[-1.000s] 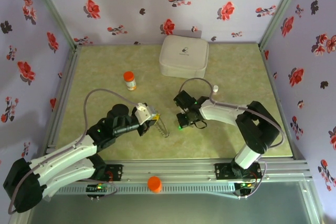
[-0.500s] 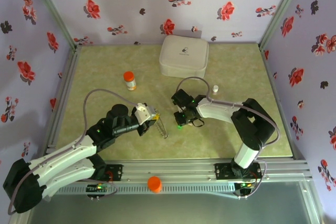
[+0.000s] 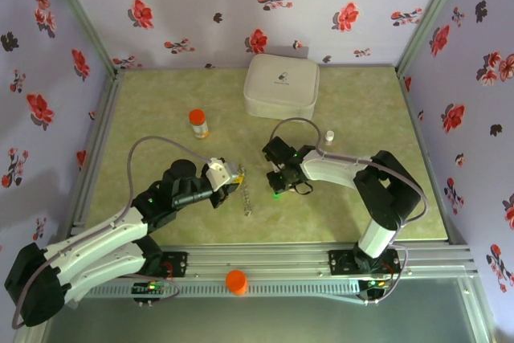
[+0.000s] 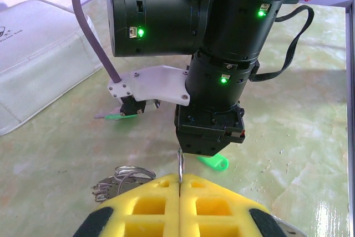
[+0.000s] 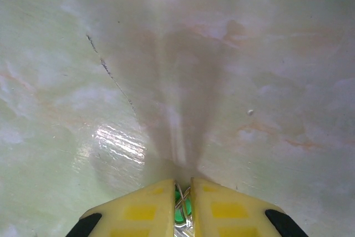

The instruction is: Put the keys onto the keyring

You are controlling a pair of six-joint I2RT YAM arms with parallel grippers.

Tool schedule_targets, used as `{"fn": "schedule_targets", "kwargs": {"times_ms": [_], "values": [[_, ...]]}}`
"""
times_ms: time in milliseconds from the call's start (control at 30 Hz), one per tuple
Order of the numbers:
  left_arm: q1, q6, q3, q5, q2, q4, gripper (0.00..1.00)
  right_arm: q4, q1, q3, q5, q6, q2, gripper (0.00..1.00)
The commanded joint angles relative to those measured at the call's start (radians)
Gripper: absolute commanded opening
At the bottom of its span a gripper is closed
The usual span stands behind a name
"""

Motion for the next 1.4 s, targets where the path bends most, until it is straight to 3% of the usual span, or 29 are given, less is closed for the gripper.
{"fn": "schedule_targets", "kwargs": {"times_ms": [0, 533, 867, 1100, 1200, 1367], "values": [[-0.006, 0.018, -0.007, -0.001, -0.013, 0.05, 0.0, -0.032, -0.006, 0.025, 0.025, -0.008, -0.017, 0.15], [-0.007, 0.016, -0.009, 0.0, -0.012, 0.053, 0.0, -0.053, -0.008, 0.028, 0.032, -0.012, -0.032, 0.14], [-0.006, 0.024, -0.006, -0.003, -0.024, 0.037, 0.0, -0.046, -0.007, 0.024, 0.021, -0.015, -0.053, 0.0], [-0.007, 0.001, 0.003, -0.005, -0.026, 0.025, 0.0, 0.052, 0.02, -0.045, -0.058, -0.131, -0.252, 0.0], [-0.006, -0.03, 0.026, 0.006, -0.031, -0.03, 0.0, 0.151, 0.081, -0.123, -0.069, -0.252, -0.386, 0.0], [-0.007, -0.077, 0.071, 0.007, -0.039, -0.133, 0.0, 0.346, 0.097, -0.274, -0.183, -0.351, -0.576, 0.0]]}}
